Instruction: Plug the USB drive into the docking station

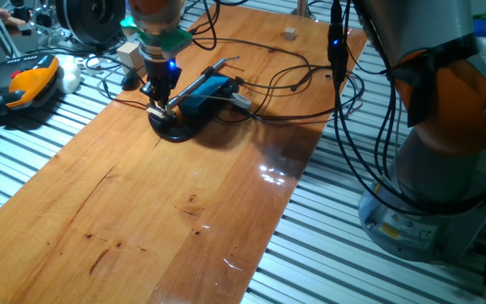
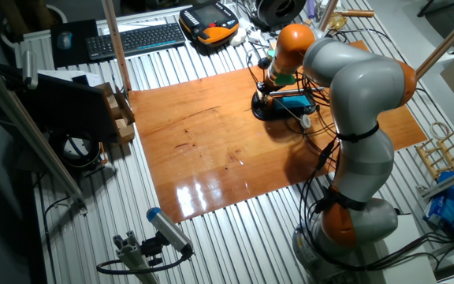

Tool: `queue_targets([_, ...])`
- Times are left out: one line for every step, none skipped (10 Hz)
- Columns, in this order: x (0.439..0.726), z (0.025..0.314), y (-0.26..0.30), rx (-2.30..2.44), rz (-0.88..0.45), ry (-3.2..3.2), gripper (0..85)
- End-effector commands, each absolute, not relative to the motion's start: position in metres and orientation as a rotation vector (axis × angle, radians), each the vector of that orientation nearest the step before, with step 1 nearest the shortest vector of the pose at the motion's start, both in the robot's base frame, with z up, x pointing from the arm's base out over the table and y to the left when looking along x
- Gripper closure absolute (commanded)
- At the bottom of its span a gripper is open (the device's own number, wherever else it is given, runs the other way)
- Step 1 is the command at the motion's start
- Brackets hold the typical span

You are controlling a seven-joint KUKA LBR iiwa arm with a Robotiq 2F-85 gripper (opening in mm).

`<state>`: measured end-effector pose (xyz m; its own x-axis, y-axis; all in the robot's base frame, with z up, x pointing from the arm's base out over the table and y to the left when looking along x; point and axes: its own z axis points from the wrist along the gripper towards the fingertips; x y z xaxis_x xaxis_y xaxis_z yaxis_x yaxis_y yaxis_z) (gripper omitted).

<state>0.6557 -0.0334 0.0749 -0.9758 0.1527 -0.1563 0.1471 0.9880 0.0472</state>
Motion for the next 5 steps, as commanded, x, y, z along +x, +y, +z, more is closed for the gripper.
queue_targets([0.6553,0.0742,-0.0333,0.226,0.053,2.973,85.0])
queue_targets([0.6549,0.0740,-0.0332,0.230,0.053,2.972,85.0])
queue_targets([0.6544,0.0739,-0.0332,0.232,0.051,2.971,85.0])
queue_targets([0.6538,0.0739,-0.0330,0.234,0.049,2.971,85.0])
queue_targets([0.6534,0.0739,-0.0332,0.237,0.047,2.971,85.0])
